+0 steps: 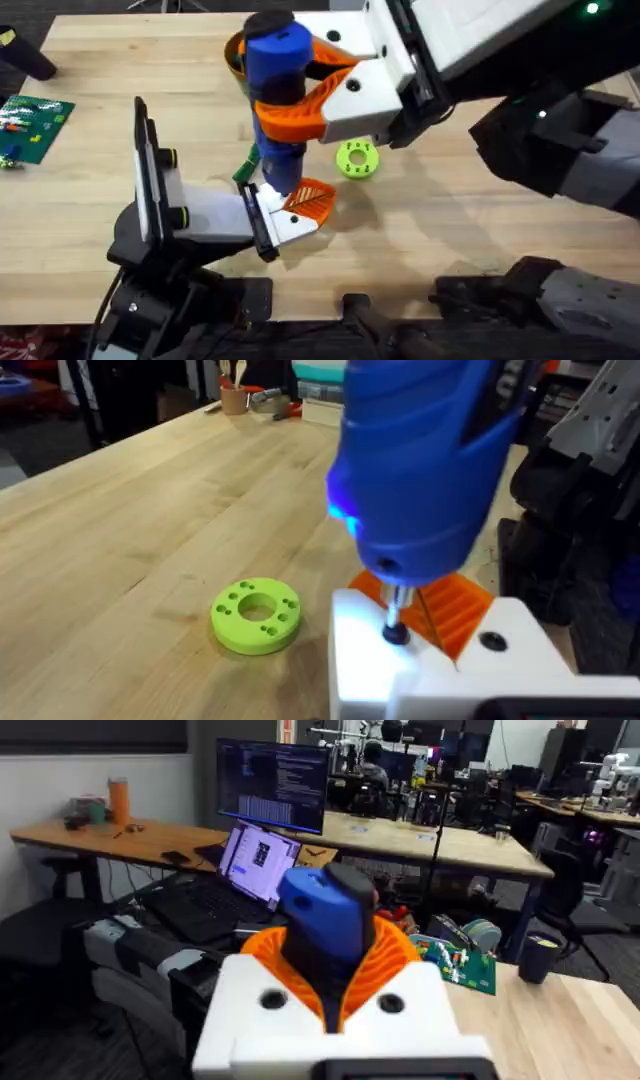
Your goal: Pick up the gripper from the table and insert it into the empty holder that is missing its gripper. Then pick up a screw, insert it into the mounting hole, and use the screwdriver to tighten it. Finally, clean up the table by picking up the vegetable and placing it into the bucket.
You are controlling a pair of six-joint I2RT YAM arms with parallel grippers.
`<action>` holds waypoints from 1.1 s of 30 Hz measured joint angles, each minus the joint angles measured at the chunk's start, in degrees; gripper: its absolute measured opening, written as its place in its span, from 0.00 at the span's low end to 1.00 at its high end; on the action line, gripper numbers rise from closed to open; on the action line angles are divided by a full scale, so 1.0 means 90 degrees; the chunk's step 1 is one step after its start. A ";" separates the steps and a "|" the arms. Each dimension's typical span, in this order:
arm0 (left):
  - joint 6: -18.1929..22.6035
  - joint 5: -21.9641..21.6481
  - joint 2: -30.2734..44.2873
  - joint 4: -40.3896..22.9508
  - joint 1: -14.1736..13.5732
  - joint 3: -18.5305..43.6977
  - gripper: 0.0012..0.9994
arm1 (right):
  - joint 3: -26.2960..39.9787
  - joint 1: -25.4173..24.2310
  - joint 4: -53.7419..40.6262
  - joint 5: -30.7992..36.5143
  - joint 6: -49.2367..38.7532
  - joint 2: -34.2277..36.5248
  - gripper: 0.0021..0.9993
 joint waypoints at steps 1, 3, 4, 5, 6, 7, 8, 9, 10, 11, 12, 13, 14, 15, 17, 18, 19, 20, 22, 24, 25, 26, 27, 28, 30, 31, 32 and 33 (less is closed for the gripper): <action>0.0000 0.0000 0.0002 0.0000 0.0000 0.0000 0.02 | 0.0000 0.0000 0.0000 0.0000 0.0000 0.0000 0.05; 0.0000 0.0000 0.0000 0.0000 0.0000 0.0000 0.02 | 0.0000 0.0000 0.0000 0.0000 0.0000 0.0000 0.05; 0.0000 0.0000 0.0002 0.0000 0.0000 0.0000 0.02 | 0.0000 0.0000 0.0000 0.0000 0.0000 0.0000 0.05; 0.0000 0.0000 0.0002 0.0000 0.0000 0.0000 0.02 | 0.0000 0.0000 0.0000 0.0000 0.0000 0.0000 0.05; 0.0000 0.0000 0.0000 0.0000 0.0000 0.0000 0.02 | 0.0000 0.0000 0.0000 0.0002 0.0001 0.0000 0.05; 0.0000 0.0000 0.0000 0.0000 0.0000 0.0000 0.02 | 0.0000 0.0000 0.0000 0.0000 0.0007 0.0000 0.05; 0.0000 0.0000 0.0002 0.0000 0.0000 0.0000 0.02 | 0.0000 0.0000 0.0000 0.0000 0.0025 0.0000 0.05; 0.0000 0.0000 0.0000 0.0000 0.0000 0.0000 0.02 | 0.0000 0.0000 0.0000 0.0000 0.0036 0.0000 0.05; 0.0002 0.0000 0.0002 0.0000 0.0000 0.0000 0.02 | -0.0002 0.0000 0.0000 0.0000 0.0055 0.0000 0.05; 0.0000 0.0000 0.0002 0.0000 0.0000 0.0000 0.02 | 0.0000 0.0000 0.0000 0.0000 0.0071 0.0000 0.05; 0.0002 0.0000 0.0000 0.0000 0.0000 0.0000 0.02 | 0.0000 0.0000 0.0002 0.0000 0.0077 0.0000 0.05; 0.0000 -0.0002 0.0000 0.0002 0.0000 0.0000 0.02 | 0.0000 0.0003 0.0000 0.0000 0.0090 0.0000 0.05; 0.0000 0.0000 0.0000 0.0000 0.0000 0.0000 0.02 | 0.0000 0.0005 0.0000 0.0002 0.0092 0.0000 0.05; 0.0000 0.0000 0.0002 0.0000 0.0000 0.0000 0.02 | 0.0000 0.0010 0.0000 0.0002 0.0092 0.0000 0.05; 0.0000 0.0000 0.0000 0.0000 0.0000 0.0000 0.02 | 0.0000 0.0022 0.0000 0.0002 0.0092 0.0000 0.05; 0.0002 -0.0002 0.0000 0.0000 0.0000 0.0000 0.02 | 0.0000 0.0022 0.0002 0.0000 0.0092 0.0000 0.05; 0.0000 0.0000 0.0002 0.0000 0.0000 0.0000 0.02 | 0.0000 0.0029 0.0002 0.0000 0.0092 0.0000 0.05; 0.0000 0.0000 0.0002 0.0000 0.0000 0.0000 0.02 | 0.0000 0.0032 0.0000 0.0002 0.0092 0.0000 0.05; 0.0002 0.0000 0.0000 0.0000 0.0000 0.0000 0.02 | 0.0000 0.0032 0.0000 0.0000 0.0090 0.0000 0.05; 0.0000 0.0000 0.0000 0.0000 0.0000 0.0000 0.02 | 0.0000 0.0032 0.0000 0.0000 0.0087 0.0000 0.05; 0.0000 0.0000 0.0002 0.0000 0.0000 0.0000 0.02 | 0.0000 0.0032 0.0000 0.0000 0.0087 0.0000 0.05; 0.0000 0.0000 0.0002 0.0000 0.0000 0.0000 0.02 | 0.0000 0.0032 0.0002 0.0000 0.0087 0.0000 0.05; 0.0000 0.0000 0.0002 0.0000 0.0000 0.0000 0.02 | 0.0000 0.0032 0.0000 0.0000 0.0087 0.0000 0.05; 0.0000 0.0000 0.0002 0.0000 0.0000 0.0000 0.02 | 0.0000 0.0032 0.0000 -0.0002 0.0087 0.0000 0.05; 0.0002 0.0000 0.0000 0.0002 0.0000 0.0000 0.02 | 0.0000 0.0032 0.0000 -0.0031 0.0083 0.0000 0.05; 0.0000 0.0000 0.0000 0.0000 0.0000 0.0000 0.02 | 0.0000 0.0032 0.0002 -0.0053 0.0068 0.0000 0.05; 0.0002 0.0000 0.0002 0.0000 0.0000 0.0000 0.02 | 0.0000 0.0032 0.0002 -0.0072 0.0061 0.0000 0.05; 0.0000 0.0000 0.0000 0.0000 0.0000 0.0000 0.02 | 0.0000 0.0032 0.0002 -0.0087 0.0049 0.0000 0.05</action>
